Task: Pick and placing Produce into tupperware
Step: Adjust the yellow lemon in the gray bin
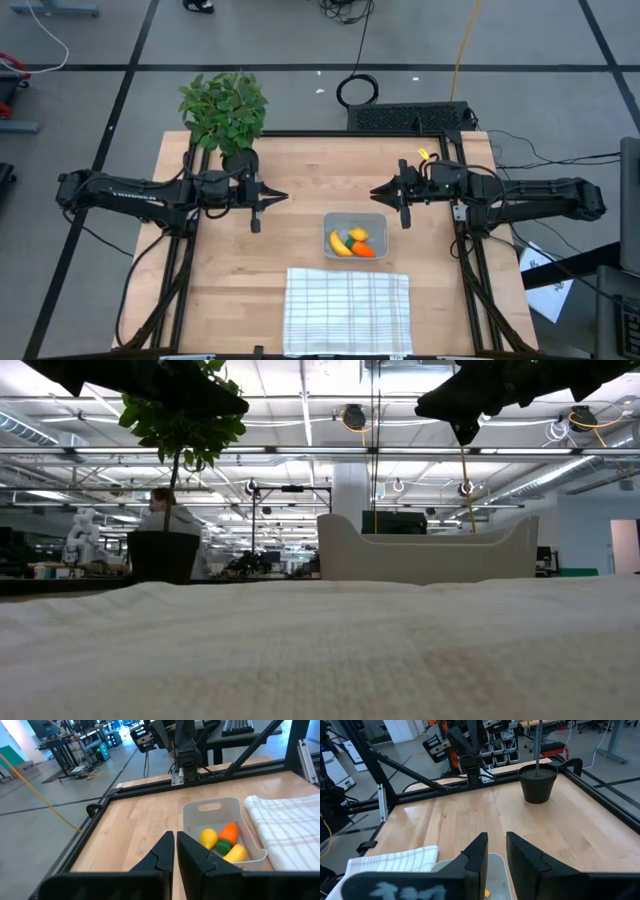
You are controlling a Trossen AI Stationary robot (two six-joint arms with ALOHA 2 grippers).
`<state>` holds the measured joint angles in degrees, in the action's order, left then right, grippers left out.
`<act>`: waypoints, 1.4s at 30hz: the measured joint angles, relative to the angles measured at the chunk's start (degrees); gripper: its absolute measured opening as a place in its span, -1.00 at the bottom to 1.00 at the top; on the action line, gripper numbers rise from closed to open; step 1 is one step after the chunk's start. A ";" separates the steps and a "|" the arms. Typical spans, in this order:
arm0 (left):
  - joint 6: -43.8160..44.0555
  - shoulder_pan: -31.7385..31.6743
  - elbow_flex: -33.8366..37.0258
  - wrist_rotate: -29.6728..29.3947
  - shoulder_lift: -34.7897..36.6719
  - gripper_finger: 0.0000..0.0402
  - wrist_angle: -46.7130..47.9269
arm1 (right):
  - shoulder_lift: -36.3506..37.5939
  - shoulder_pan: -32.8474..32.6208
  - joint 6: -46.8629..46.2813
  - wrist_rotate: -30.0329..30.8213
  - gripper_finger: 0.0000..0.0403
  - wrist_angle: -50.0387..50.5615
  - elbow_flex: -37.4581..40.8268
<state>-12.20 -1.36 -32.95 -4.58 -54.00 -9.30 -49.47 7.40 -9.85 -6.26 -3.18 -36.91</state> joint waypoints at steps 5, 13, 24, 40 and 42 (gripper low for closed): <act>0.50 0.01 0.00 0.00 0.00 -0.87 0.02 | -0.52 0.00 0.45 0.09 -0.71 -3.12 0.00; 0.37 0.00 0.00 0.02 0.00 -0.87 0.07 | -3.80 1.63 1.52 0.27 -0.71 4.25 -2.80; 0.37 0.01 0.00 0.02 0.00 -0.87 -0.04 | -17.71 1.15 6.94 0.05 -0.71 28.36 -16.73; 0.50 0.00 0.00 0.02 0.00 -0.87 0.08 | -27.81 -5.58 8.74 -0.02 -0.45 29.91 -18.25; 0.50 0.00 0.00 0.02 0.00 -0.87 0.06 | -28.85 -6.03 8.63 0.00 -0.31 29.82 -18.25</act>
<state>-11.70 -1.36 -32.95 -4.56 -54.00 -9.24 -78.33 1.37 -1.21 -6.26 26.64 -55.16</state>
